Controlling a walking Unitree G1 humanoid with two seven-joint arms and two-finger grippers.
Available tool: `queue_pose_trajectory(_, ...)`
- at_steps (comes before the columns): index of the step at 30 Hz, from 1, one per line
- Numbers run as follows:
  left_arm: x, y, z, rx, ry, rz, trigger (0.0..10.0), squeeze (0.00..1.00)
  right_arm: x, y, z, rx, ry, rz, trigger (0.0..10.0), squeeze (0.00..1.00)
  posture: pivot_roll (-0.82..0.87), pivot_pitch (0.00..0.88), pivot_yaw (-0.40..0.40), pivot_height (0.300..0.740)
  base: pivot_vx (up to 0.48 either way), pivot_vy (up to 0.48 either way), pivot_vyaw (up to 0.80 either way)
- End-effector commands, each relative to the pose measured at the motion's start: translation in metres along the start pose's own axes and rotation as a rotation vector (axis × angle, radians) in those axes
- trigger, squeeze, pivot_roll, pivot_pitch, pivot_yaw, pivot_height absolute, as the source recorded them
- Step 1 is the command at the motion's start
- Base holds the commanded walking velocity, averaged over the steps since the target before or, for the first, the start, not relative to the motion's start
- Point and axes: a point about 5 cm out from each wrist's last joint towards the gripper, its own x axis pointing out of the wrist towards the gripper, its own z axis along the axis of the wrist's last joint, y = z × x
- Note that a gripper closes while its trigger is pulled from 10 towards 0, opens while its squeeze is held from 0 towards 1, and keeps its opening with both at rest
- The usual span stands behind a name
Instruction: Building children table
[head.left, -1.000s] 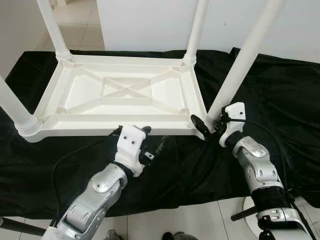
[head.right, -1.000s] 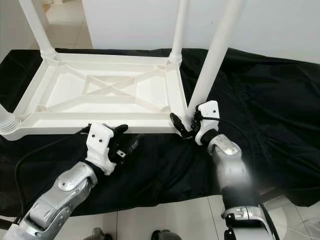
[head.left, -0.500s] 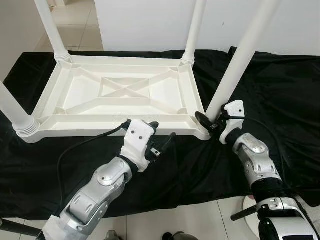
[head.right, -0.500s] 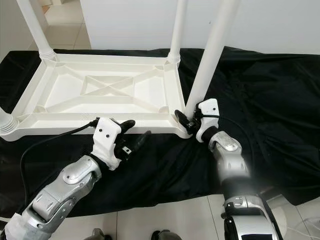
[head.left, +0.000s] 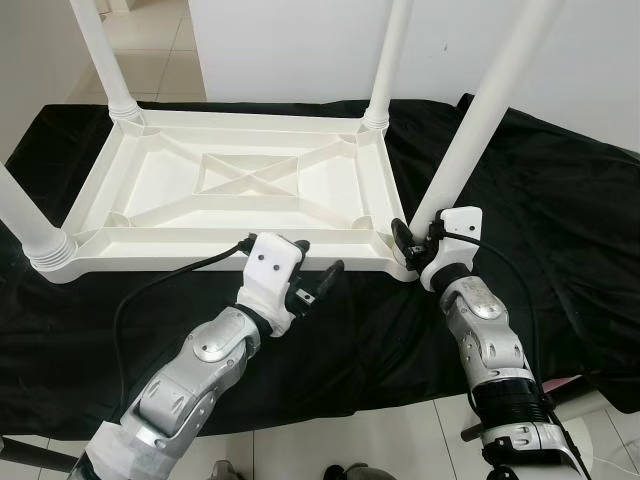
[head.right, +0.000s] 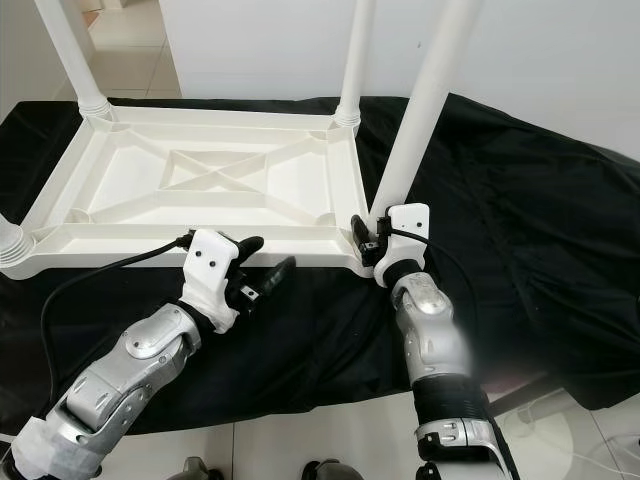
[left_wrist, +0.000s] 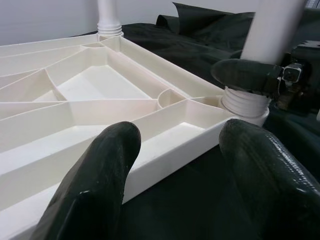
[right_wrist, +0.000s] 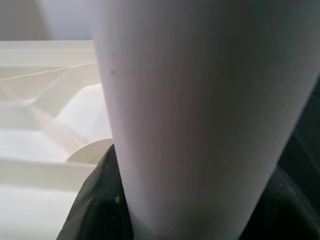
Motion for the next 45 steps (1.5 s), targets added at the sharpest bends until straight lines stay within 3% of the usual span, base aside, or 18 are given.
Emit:
queue_pose_trajectory(1, 0.002, -0.003, -0.002, 0.000, 0.011, -0.121, 10.0, 0.00, -0.006, -0.003, -0.008, 0.033, 0.042, -0.129, 10.0, 0.00, -0.04, 0.109, -0.024, 0.740, 0.000, 0.000, 0.00)
queue_pose_trajectory(4, 0.002, 0.000, -0.001, -0.011, 0.009, -0.098, 10.0, 0.00, -0.011, 0.003, -0.009, 0.071, 0.040, -0.339, 10.0, 0.00, -0.03, 0.108, -0.029, 0.740, 0.000, 0.000, 0.00)
queue_pose_trajectory(7, 0.002, 0.001, -0.002, -0.013, 0.011, -0.092, 10.0, 0.00, -0.012, 0.010, -0.009, 0.098, 0.037, -0.375, 10.0, 0.00, -0.03, 0.109, -0.030, 0.740, 0.000, 0.000, 0.00)
queue_pose_trajectory(10, 0.002, 0.003, -0.002, -0.020, 0.007, -0.084, 10.0, 0.00, -0.013, 0.021, -0.003, 0.097, 0.027, -0.354, 10.0, 0.00, -0.03, 0.109, -0.029, 0.740, 0.000, 0.000, 0.00)
queue_pose_trajectory(15, 0.003, 0.002, -0.001, -0.029, 0.001, -0.083, 10.0, 0.00, -0.014, 0.024, 0.003, 0.107, 0.001, -0.288, 10.0, 0.00, -0.03, 0.108, -0.031, 0.740, 0.000, 0.000, 0.00)
queue_pose_trajectory(16, 0.003, 0.001, -0.001, -0.033, -0.003, -0.086, 10.0, 0.00, -0.016, 0.023, 0.008, 0.109, -0.038, -0.232, 10.0, 1.00, -0.03, 0.108, -0.040, 0.740, 0.000, 0.000, 0.00)
queue_pose_trajectory(19, 0.003, 0.000, -0.001, -0.034, -0.005, -0.086, 10.0, 0.00, -0.017, 0.023, 0.010, 0.143, -0.057, -0.208, 10.0, 1.00, -0.03, 0.108, -0.045, 0.740, 0.000, 0.000, 0.00)
queue_pose_trajectory(25, 0.002, 0.001, -0.001, -0.037, -0.006, -0.073, 10.0, 0.00, -0.019, 0.014, 0.011, 0.085, -0.057, -0.095, 10.0, 1.00, -0.02, 0.104, -0.054, 0.740, 0.000, 0.000, 0.00)
queue_pose_trajectory(26, 0.002, 0.000, -0.001, -0.036, -0.007, -0.073, 10.0, 0.00, -0.020, 0.012, 0.010, 0.077, -0.058, -0.054, 10.0, 0.09, -0.02, 0.104, -0.057, 0.740, 0.000, 0.000, 0.00)
queue_pose_trajectory(27, 0.002, 0.000, -0.001, -0.038, -0.007, -0.074, 10.0, 0.00, -0.022, 0.009, 0.008, 0.061, -0.052, 0.015, 10.0, 0.00, -0.02, 0.102, -0.057, 0.740, 0.000, 0.000, 0.00)
queue_pose_trajectory(34, 0.002, -0.007, -0.001, -0.018, -0.014, -0.112, 10.0, 0.00, -0.022, -0.011, 0.001, -0.044, -0.051, 0.192, 10.0, 0.00, -0.03, 0.091, -0.055, 0.740, 0.000, 0.000, 0.00)
queue_pose_trajectory(42, 0.003, -0.019, -0.002, -0.026, -0.009, -0.178, 10.0, 0.00, -0.008, -0.012, 0.004, -0.095, -0.045, 0.402, 9.8, 0.00, -0.03, 0.081, -0.042, 0.740, 0.000, 0.000, 0.00)
queue_pose_trajectory(43, 0.003, -0.020, -0.002, -0.020, -0.007, -0.185, 10.0, 0.00, -0.002, -0.012, 0.008, -0.114, -0.060, 0.433, 4.5, 0.00, -0.03, 0.082, -0.039, 0.740, 0.000, 0.000, 0.00)
queue_pose_trajectory(45, 0.004, -0.020, -0.002, -0.020, -0.007, -0.185, 10.0, 0.00, 0.000, -0.013, 0.009, -0.117, -0.065, 0.445, 4.5, 0.00, -0.03, 0.082, -0.039, 0.740, 0.000, 0.000, 0.00)
